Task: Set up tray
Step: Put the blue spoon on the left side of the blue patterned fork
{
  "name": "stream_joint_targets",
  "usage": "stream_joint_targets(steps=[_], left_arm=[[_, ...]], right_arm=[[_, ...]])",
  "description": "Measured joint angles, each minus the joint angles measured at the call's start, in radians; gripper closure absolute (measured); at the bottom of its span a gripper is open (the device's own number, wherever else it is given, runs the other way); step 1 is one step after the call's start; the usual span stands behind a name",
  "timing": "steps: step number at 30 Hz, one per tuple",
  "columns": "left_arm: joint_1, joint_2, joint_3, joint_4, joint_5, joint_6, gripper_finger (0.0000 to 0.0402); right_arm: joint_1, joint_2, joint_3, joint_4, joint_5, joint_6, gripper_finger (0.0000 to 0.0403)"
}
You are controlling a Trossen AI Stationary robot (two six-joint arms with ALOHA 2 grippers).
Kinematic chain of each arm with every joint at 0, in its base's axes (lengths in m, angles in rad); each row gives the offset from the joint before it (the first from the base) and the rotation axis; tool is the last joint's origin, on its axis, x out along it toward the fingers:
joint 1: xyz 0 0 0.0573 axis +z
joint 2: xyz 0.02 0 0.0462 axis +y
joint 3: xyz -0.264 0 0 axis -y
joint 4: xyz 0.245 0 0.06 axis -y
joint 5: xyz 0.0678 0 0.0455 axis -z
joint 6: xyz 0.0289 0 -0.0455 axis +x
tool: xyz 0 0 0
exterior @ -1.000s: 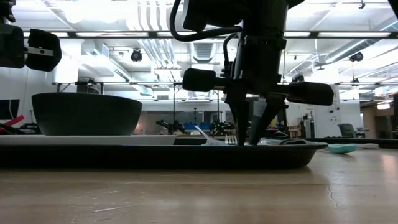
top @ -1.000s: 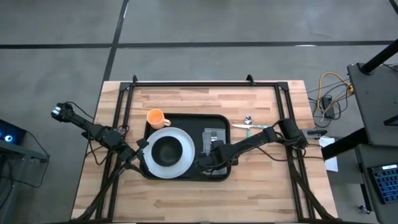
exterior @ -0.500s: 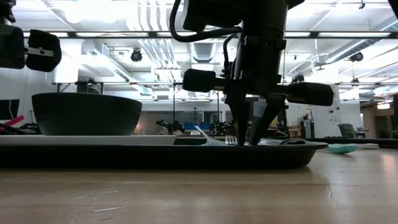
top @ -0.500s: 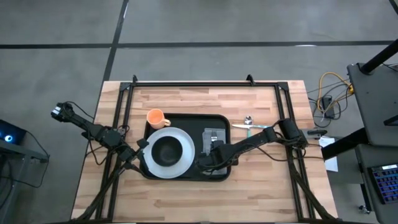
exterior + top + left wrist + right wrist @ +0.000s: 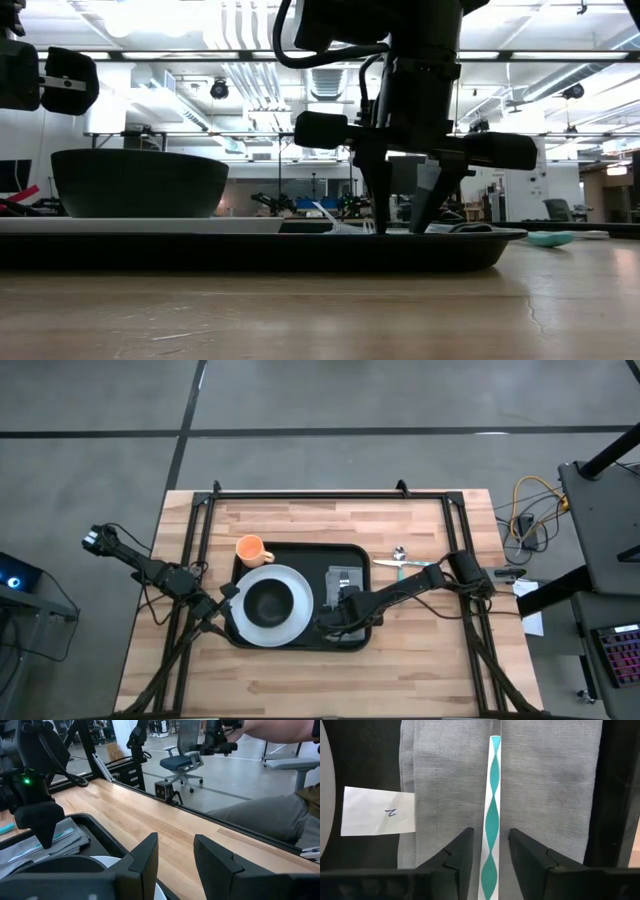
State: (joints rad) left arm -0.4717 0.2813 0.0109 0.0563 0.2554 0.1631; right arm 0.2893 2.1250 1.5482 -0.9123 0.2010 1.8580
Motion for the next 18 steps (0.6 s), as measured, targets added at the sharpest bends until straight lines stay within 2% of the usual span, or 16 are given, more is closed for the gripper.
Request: stream_joint_targets(steps=[8,18], left_arm=[[0.000,0.000,0.000,0.000,0.000,0.000,0.0295],[0.000,0.000,0.000,0.000,0.000,0.000,0.0295]], right_arm=[[0.000,-0.012,0.000,-0.015,0.000,-0.025,0.0273],[-0.009,-0.083,0.000,-0.109,0.011,-0.057,0.0289]])
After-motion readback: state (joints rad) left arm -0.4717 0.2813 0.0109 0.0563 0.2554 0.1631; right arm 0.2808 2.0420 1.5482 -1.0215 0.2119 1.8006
